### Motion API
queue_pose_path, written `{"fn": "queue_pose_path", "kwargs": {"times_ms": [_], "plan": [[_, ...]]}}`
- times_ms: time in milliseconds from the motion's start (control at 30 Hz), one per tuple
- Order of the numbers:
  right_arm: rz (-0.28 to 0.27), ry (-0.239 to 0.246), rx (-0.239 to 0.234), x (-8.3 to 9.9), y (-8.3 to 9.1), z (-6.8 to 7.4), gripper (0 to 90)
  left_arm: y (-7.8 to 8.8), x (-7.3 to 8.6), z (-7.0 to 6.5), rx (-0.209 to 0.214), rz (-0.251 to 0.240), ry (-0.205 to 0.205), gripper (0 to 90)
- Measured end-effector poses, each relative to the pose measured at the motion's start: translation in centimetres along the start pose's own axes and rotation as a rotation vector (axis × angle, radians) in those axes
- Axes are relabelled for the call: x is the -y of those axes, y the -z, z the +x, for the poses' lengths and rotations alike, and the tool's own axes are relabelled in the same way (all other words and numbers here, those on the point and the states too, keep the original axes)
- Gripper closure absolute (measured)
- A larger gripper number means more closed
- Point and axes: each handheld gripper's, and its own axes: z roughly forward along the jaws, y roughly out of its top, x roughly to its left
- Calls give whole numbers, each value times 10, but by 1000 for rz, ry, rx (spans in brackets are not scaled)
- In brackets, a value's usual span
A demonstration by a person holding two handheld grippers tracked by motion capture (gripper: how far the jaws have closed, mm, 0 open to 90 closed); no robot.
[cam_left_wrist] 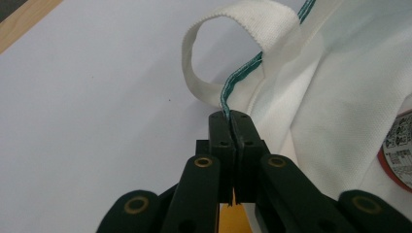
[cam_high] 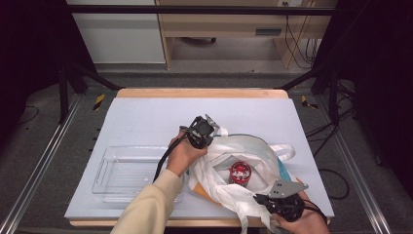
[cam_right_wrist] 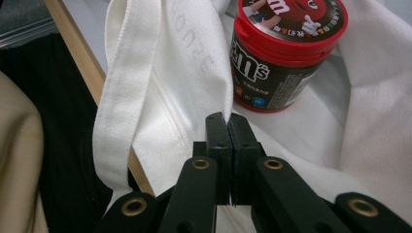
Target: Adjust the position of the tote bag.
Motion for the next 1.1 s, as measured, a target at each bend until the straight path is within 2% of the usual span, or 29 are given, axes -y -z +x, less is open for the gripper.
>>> {"fn": "queue_pose_path", "kwargs": {"times_ms": [367, 633, 933, 1033, 1100], "plan": [[35, 13, -1, 1, -5, 3, 899, -7, -3, 1, -3, 31, 7, 892], [53, 18, -6, 2, -7, 4, 899, -12, -2, 6, -7, 36, 33, 891], [59, 25, -20, 3, -7, 4, 899, -14, -2, 6, -20, 38, 26, 891], [64, 22, -25, 3, -8, 5, 898, -13, -2, 4, -23, 55, 24, 890], [70, 18, -22, 3, -9, 5, 897, -8, -2, 0, -33, 36, 15, 889]]}}
